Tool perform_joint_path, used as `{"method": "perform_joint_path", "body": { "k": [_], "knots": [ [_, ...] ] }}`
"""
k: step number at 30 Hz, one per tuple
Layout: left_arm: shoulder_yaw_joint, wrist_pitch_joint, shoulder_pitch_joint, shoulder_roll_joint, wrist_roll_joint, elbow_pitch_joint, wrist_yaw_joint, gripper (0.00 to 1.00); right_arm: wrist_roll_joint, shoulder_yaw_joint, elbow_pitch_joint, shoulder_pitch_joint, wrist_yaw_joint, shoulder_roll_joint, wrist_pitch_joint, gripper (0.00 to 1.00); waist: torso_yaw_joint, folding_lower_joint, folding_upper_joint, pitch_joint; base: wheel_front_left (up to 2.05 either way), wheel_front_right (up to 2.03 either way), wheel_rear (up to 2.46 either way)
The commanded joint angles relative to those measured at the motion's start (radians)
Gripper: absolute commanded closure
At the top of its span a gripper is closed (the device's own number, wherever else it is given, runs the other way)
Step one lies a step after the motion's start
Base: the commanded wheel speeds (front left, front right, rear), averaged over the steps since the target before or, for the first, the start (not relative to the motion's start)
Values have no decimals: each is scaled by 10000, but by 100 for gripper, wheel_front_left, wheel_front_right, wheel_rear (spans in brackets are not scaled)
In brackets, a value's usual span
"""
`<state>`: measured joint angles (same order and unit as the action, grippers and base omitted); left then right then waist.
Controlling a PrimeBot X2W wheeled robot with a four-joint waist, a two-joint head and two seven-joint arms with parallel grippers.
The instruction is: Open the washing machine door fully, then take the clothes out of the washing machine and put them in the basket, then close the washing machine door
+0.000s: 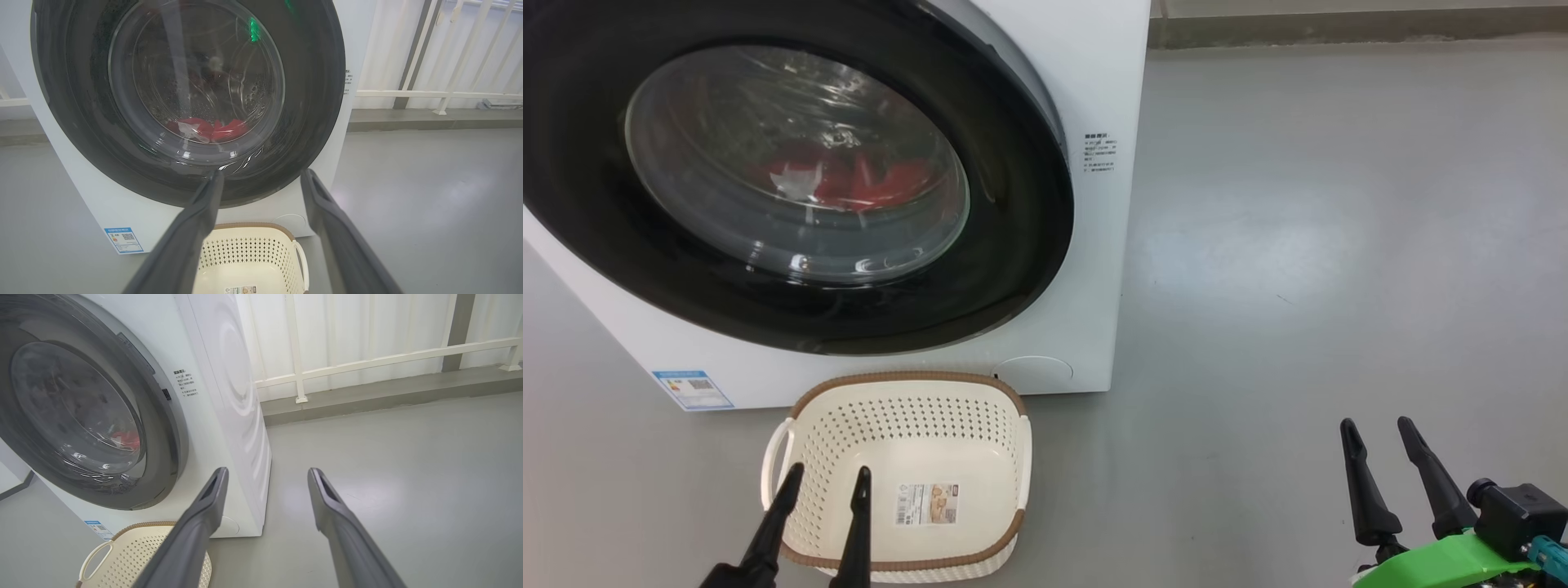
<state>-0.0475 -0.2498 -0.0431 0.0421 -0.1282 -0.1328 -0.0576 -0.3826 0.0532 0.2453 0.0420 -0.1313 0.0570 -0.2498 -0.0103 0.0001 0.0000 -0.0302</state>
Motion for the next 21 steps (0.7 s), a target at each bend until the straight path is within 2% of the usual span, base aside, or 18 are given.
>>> {"method": "perform_joint_path", "body": {
  "k": [1,18,19,20,21],
  "knots": [
    [380,-120,87,82,3,156,56,0,123,-145,-266,-28,6,122,-120,0,5,0,0,-2,0,0,0],
    [482,-120,81,82,-230,-17,-57,0,141,46,-251,-12,6,-6,-120,0,7,0,0,-51,0,0,0],
    [474,-120,86,82,-227,-13,-58,0,105,24,-276,-32,6,-12,-120,7,5,0,0,-52,0,0,0],
    [461,-120,90,82,-229,-8,-53,0,48,-6,-290,-52,6,-18,-120,56,3,0,0,-53,0,0,0],
    [445,-120,91,82,-235,-1,-46,0,2,-54,-303,-79,6,-24,-120,82,0,0,0,-52,0,0,0]
  ]
}}
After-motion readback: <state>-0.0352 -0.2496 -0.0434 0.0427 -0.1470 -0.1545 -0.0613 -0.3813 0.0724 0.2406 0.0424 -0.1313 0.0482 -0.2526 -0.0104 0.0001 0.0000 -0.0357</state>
